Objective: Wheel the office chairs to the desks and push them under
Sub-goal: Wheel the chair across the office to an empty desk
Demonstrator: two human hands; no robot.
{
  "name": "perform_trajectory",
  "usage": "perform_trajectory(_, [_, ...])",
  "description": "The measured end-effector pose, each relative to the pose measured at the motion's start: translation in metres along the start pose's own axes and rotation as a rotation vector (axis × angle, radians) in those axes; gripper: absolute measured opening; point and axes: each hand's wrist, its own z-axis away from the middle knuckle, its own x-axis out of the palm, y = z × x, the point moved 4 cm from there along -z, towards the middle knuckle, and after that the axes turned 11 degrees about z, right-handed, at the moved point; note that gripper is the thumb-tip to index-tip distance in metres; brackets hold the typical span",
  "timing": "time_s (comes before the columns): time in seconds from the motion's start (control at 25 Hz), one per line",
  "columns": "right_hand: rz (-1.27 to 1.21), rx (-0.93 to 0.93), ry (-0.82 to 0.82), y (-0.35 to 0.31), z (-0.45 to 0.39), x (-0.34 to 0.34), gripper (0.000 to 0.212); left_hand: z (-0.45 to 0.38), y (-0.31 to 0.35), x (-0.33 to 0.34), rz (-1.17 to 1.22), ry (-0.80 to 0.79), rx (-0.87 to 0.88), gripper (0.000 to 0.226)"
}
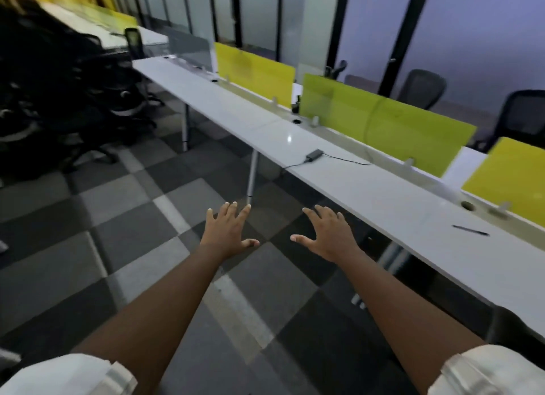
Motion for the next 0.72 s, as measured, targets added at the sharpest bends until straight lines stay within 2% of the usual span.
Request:
perform_trajectory(0.2, [-0.022,-0.149,-0.049,-0.08,-0.131,0.021,0.094,-0.044,-0.116,0.021,0.003,-0.06,-0.183,0.105])
perform_trajectory(0.4, [0.016,-0.239,-0.075,-0.124,-0.293,0.045,0.092,-0.142,-0.222,0.028,0.073,-0.056,-0.331,0.104])
perform_trajectory(0.6, [0.087,-0.338,-0.12,-0.159,-0.454,0.027,0.09,-0.242,-0.31,-0.006,0.113,-0.017,-0.463,0.101])
perform_trajectory(0.72, [0.097,-0.412,-0.115,-0.207,-0.545,0.008,0.088,-0.286,-0.38,-0.032,0.139,0.014,-0.539,0.1])
